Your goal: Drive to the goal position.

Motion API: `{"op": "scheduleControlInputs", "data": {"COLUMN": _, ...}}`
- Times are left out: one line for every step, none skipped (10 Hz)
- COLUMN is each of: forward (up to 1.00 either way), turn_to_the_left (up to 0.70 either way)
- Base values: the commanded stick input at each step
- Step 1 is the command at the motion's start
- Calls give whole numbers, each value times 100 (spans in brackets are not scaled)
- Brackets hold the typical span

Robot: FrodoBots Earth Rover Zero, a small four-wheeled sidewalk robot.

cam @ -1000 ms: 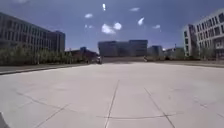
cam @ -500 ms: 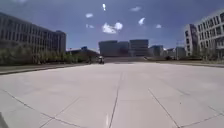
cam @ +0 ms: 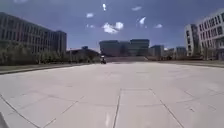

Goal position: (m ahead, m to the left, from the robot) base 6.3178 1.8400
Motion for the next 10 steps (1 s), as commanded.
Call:
{"op": "scheduleControlInputs", "data": {"forward": 50, "turn_to_the_left": 0}}
{"op": "scheduleControlInputs", "data": {"forward": 50, "turn_to_the_left": 0}}
{"op": "scheduleControlInputs", "data": {"forward": 50, "turn_to_the_left": 0}}
{"op": "scheduleControlInputs", "data": {"forward": 50, "turn_to_the_left": 0}}
{"op": "scheduleControlInputs", "data": {"forward": 50, "turn_to_the_left": 0}}
{"op": "scheduleControlInputs", "data": {"forward": 50, "turn_to_the_left": 0}}
{"op": "scheduleControlInputs", "data": {"forward": 50, "turn_to_the_left": 0}}
{"op": "scheduleControlInputs", "data": {"forward": 50, "turn_to_the_left": 0}}
{"op": "scheduleControlInputs", "data": {"forward": 50, "turn_to_the_left": 0}}
{"op": "scheduleControlInputs", "data": {"forward": 50, "turn_to_the_left": 0}}
